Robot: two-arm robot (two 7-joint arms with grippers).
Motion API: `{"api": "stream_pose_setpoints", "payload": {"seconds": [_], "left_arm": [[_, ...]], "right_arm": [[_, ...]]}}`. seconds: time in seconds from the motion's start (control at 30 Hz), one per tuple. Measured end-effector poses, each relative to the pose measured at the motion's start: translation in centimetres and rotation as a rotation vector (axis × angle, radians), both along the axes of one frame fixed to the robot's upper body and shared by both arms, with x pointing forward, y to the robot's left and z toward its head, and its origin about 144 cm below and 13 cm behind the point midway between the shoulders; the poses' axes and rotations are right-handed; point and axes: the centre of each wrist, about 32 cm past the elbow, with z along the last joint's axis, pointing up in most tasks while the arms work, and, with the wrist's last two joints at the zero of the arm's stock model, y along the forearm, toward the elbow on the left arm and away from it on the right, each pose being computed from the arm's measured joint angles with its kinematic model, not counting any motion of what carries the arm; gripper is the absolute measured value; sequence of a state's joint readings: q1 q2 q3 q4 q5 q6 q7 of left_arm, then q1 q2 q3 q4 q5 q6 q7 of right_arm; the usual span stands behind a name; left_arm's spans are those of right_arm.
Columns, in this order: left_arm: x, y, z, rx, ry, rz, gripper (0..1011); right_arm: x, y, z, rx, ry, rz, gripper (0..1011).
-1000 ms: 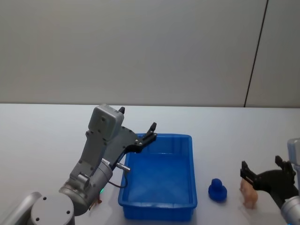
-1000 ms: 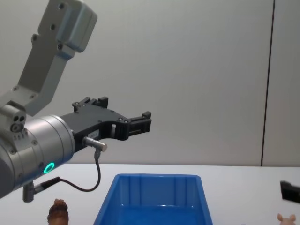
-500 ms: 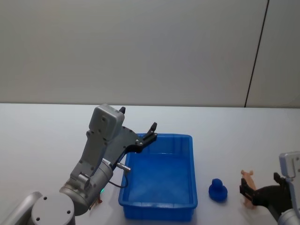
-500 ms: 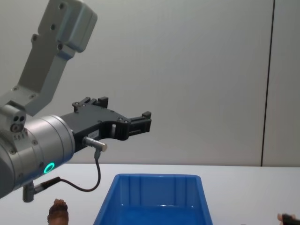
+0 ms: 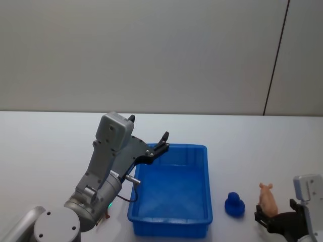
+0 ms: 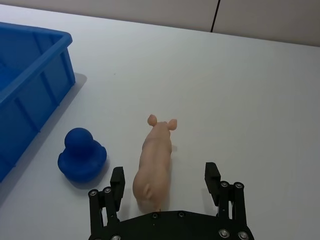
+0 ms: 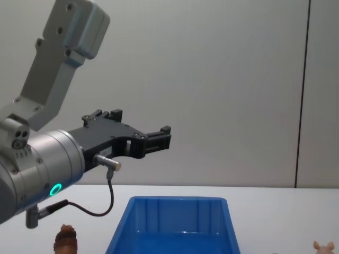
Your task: Pick up the two dolls from the table and place them into the box.
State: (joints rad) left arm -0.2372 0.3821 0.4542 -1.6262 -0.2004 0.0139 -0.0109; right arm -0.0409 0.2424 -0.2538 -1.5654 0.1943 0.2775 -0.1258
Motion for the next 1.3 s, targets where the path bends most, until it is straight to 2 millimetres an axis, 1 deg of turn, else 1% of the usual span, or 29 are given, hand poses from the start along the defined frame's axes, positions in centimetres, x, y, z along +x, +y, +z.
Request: {"api": "stream_pose_setpoints", "payload": {"seconds": [0.07, 0.13, 0.23, 0.27, 0.43, 0.53, 0.57, 0.6, 0.67, 0.7, 0.77, 1.03, 1.3], "left_arm": [[0.0, 0.0, 0.0, 0.000, 0.000, 0.000, 1001], [0.0, 0.0, 0.0, 0.000, 0.000, 0.000, 1001], [0.0, 0.0, 0.0, 0.000, 0.000, 0.000, 1001], [0.0, 0.0, 0.0, 0.000, 0.000, 0.000, 1001], [0.0, 0.0, 0.0, 0.000, 0.000, 0.000, 1001], [0.0, 0.0, 0.0, 0.000, 0.000, 0.000, 1001], [0.0, 0.0, 0.0, 0.000, 0.000, 0.000, 1001], [0.0, 0.0, 0.0, 0.000, 0.000, 0.000, 1001], [0.0, 0.0, 0.0, 0.000, 0.000, 0.000, 1002], [0.0, 0.0, 0.0, 0.000, 0.000, 0.000, 1001], [0.0, 0.0, 0.0, 0.000, 0.000, 0.000, 1001], [0.0, 0.0, 0.0, 0.000, 0.000, 0.000, 1002], [0.0, 0.0, 0.0, 0.000, 0.000, 0.000, 1001]], "right_arm": [[0.0, 0.1, -0.3, 0.004, 0.004, 0.004, 985], [0.1, 0.1, -0.4, 0.007, 0.005, 0.007, 940], [0.1, 0.2, -0.7, 0.012, 0.006, 0.011, 843], [0.2, 0.2, -0.7, 0.013, 0.005, 0.012, 843], [0.3, 0.3, -1.1, 0.023, -0.002, 0.015, 681], [0.4, 0.3, -1.2, 0.028, -0.007, 0.015, 620], [0.5, 0.3, -1.3, 0.030, -0.008, 0.014, 560], [0.5, 0.3, -1.3, 0.031, -0.010, 0.014, 538], [0.6, 0.4, -1.4, 0.035, -0.014, 0.013, 456], [0.6, 0.4, -1.4, 0.036, -0.016, 0.012, 444], [0.6, 0.4, -1.4, 0.040, -0.023, 0.012, 384], [0.8, 0.6, -0.8, 0.056, -0.065, 0.017, 381], [1.0, 1.2, 0.7, 0.090, -0.136, 0.068, 381]]}}
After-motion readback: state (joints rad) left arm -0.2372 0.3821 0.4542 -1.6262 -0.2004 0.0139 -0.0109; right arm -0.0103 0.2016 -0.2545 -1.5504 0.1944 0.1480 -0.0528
